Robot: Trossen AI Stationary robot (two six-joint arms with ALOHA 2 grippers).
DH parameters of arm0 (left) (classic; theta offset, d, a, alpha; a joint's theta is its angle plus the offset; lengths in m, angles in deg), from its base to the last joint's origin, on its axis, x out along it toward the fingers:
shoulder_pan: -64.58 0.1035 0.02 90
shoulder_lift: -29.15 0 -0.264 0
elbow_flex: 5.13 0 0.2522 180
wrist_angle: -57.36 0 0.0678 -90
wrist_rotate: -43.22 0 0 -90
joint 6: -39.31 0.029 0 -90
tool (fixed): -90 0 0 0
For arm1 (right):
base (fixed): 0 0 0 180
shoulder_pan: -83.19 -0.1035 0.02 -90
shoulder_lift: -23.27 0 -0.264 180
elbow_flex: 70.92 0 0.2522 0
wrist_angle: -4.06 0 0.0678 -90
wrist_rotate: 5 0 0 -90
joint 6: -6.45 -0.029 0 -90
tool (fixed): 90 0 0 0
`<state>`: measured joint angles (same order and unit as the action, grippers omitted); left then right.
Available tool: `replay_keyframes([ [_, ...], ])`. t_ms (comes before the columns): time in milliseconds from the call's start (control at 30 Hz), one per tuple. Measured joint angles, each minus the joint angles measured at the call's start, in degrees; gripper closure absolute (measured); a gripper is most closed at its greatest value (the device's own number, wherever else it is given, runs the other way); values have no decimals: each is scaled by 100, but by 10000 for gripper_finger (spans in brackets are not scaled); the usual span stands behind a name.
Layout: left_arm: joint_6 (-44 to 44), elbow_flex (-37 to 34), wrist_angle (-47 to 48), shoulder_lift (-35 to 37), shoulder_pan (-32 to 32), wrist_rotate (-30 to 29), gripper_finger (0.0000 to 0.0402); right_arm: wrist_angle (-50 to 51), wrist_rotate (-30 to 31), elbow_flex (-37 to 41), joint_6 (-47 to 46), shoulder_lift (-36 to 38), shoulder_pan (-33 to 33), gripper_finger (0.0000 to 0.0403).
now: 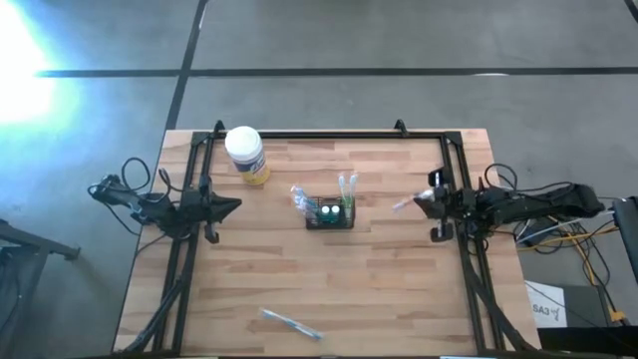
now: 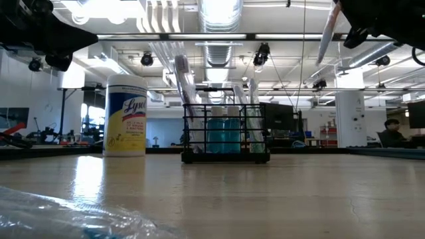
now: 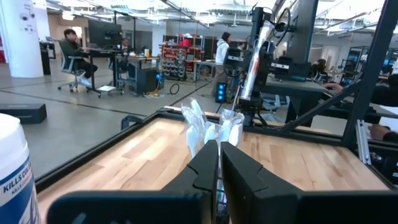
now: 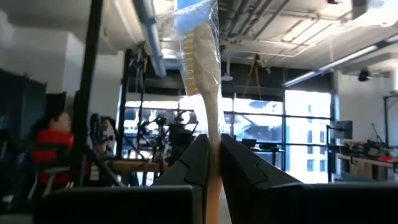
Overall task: Pick & Place toothbrushing station
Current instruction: Put the orange toothbrush into the black mesh organizer
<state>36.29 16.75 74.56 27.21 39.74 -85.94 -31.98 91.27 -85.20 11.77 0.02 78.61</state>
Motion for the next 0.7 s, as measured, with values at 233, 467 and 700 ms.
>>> replay_keyframes([
  [233, 3, 0, 0, 0, 0, 0, 378, -1295, 144, -70, -275, -1142, 0, 380],
  [467, 5, 0, -2, 0, 0, 0, 378, -1443, 144, -752, -104, -2374, 0, 380],
  [700, 2, 0, 0, 0, 1, 2, 378, -2497, 142, -1297, 103, -3658, 0, 380],
])
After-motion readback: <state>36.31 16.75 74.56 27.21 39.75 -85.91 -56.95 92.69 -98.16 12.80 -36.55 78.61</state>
